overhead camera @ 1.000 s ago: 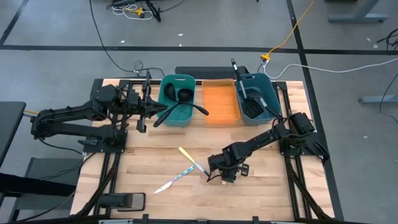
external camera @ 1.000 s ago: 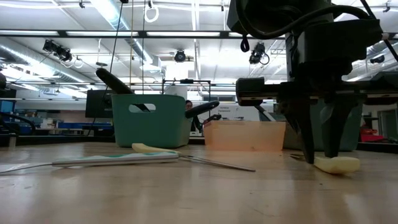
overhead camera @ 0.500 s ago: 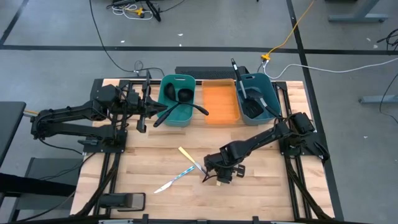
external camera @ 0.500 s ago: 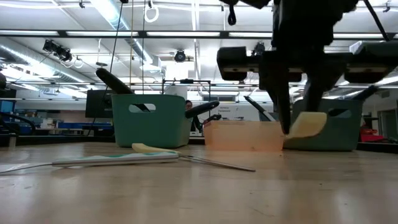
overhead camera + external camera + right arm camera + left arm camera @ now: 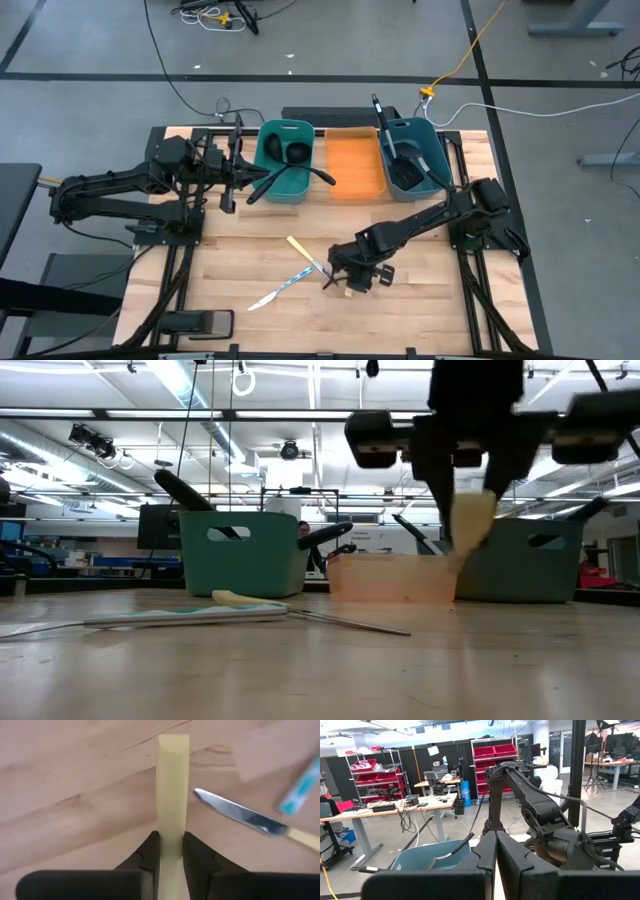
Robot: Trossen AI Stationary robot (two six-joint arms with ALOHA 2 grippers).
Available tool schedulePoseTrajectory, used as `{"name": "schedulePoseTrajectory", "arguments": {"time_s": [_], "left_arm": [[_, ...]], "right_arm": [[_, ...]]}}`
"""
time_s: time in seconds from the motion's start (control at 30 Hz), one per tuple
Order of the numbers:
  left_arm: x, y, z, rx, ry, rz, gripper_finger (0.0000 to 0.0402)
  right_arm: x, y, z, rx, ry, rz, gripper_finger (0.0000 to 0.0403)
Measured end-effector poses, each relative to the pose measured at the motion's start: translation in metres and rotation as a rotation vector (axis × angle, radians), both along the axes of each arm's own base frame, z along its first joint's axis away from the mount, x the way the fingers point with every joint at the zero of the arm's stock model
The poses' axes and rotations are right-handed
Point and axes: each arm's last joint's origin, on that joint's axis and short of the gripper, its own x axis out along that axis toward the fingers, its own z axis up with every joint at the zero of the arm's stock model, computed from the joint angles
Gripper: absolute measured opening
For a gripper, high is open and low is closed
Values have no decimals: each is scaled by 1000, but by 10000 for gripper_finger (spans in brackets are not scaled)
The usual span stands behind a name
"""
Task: Pick & Place Kitchen Items
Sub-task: Put the right yellow table knife into the orange bin
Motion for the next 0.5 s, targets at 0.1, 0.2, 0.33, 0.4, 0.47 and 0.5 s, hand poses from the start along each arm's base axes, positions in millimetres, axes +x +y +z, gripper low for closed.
{"name": "schedulePoseTrajectory", "arguments": {"time_s": [0.1,0.2,0.33,0.4,0.47,0.5], "left_arm": [[0,0,0,0,0,0,16],[0,0,0,0,0,0,16],[0,0,0,0,0,1,16],[0,0,0,0,0,0,16],[-2,0,1,1,-4,1,16],[-3,-1,1,1,-10,0,16]], "right_arm": [[0,-8,13,27,-28,-85,61],[-1,-16,27,53,-57,-156,61],[-5,-25,47,85,-110,-231,61],[-7,-29,55,96,-135,-267,61],[-10,-34,63,103,-155,-304,61],[-11,-36,67,109,-165,-323,61]]}}
